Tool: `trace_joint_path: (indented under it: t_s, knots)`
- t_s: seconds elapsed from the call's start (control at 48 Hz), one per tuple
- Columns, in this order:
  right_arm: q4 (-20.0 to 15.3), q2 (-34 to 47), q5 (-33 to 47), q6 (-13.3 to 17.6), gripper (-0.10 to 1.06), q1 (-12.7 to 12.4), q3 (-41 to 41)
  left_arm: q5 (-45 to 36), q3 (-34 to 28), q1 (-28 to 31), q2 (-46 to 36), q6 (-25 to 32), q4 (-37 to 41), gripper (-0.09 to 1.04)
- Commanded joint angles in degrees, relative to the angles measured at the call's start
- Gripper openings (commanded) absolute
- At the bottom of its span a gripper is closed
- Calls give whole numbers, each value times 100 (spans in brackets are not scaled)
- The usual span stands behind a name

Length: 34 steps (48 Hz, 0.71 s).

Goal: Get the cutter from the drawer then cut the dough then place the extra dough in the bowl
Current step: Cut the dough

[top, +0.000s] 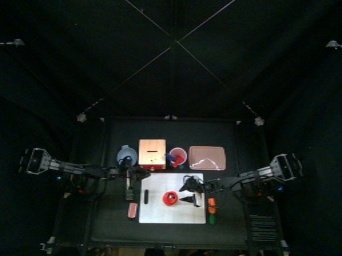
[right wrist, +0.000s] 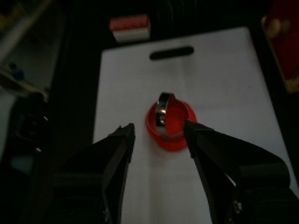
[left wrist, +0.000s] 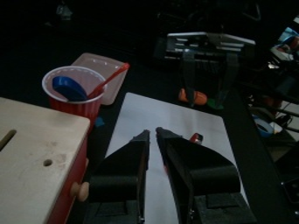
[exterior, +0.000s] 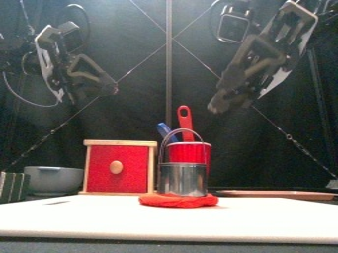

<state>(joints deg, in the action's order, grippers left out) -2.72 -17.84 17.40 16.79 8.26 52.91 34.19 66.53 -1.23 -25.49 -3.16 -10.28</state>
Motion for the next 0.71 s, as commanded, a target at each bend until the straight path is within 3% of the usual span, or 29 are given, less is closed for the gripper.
trace_joint_path:
  t_s: [0.021, 0.25, 0.438, 0.562, 0.708]
  knots:
    - [-369, -396, 396, -9, 84, 53, 79, 185, -53, 0, -18, 9, 79, 59]
    - [-738, -562, 325, -9, 84, 62, 158, 211, -44, -53, -26, -35, 255, 59]
    - [-773, -562, 510, -79, 83, 97, 360, 229, -62, -185, -18, 44, 343, 60]
    - [-791, -369, 1151, -105, 83, 352, 545, 281, -62, -422, 53, 62, 747, 60]
    - [-932, 0, 1380, -149, 83, 466, 703, 615, -44, -703, 483, 62, 984, 60]
